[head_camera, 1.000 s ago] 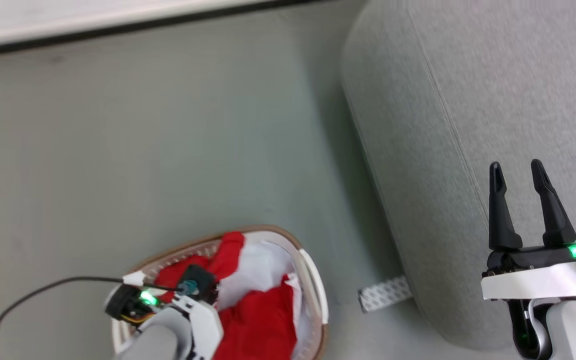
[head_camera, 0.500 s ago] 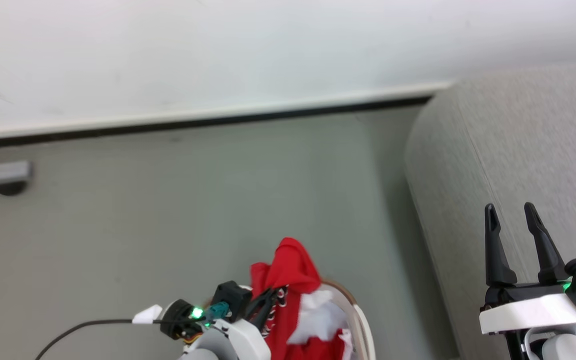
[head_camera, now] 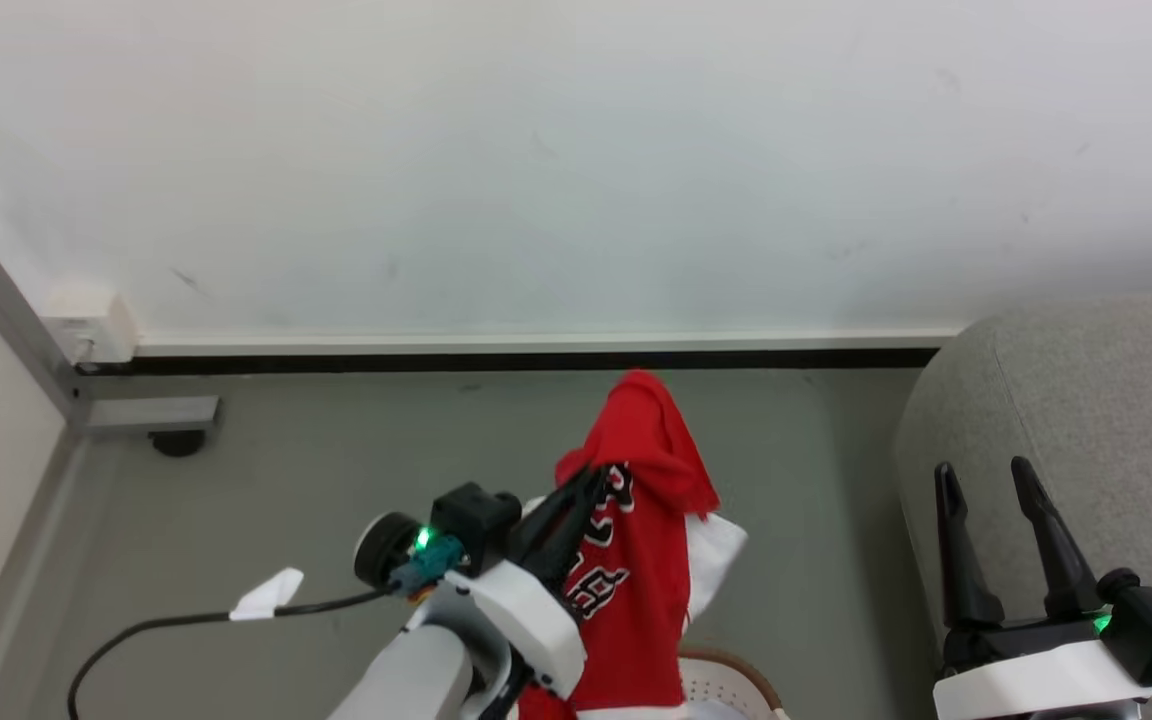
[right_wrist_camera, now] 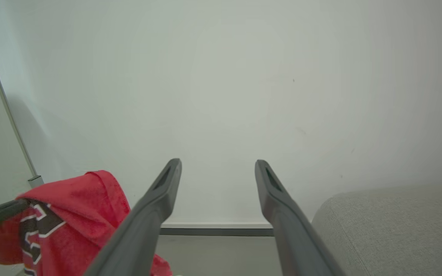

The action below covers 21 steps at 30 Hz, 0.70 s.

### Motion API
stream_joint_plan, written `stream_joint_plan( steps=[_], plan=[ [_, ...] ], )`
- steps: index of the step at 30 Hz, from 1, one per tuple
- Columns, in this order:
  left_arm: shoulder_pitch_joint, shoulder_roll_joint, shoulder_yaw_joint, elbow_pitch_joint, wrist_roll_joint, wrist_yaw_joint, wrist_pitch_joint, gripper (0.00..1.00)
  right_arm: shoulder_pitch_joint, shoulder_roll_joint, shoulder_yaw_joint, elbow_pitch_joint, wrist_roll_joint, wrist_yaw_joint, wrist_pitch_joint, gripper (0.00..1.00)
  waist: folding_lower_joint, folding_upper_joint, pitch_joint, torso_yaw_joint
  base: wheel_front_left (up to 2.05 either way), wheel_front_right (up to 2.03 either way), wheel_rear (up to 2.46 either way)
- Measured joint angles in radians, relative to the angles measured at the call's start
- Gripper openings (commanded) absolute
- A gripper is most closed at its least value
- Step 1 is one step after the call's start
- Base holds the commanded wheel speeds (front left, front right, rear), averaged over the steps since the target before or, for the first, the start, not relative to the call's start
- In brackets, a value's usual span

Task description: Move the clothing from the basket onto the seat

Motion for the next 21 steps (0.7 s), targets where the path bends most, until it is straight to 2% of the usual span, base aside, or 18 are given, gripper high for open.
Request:
stream_joint_plan(
  steps=[5,13,21],
  plan=[
    [-0.033,0.000,0.022,-0.085,-0.027,0.011,0.002,0.00,0.014,0.000,0.034,-0.001,0.005,0.000,0.000,1.00,0.0000,0.0000,-0.030,0.019,0.00,0.00,0.00],
    [-0.090,0.007,0.053,-0.223,-0.044,0.044,0.060,0.00,0.021,-0.001,0.086,0.001,0.011,0.000,0.000,1.00,0.0001,0.0000,-0.045,0.025,0.00,0.00,0.00],
    [-0.093,0.023,0.061,-0.276,-0.059,0.055,0.088,0.00,0.017,0.000,0.146,0.020,0.012,0.000,0.000,1.00,0.0002,0.0000,-0.042,0.025,0.00,0.00,0.00]
  ],
)
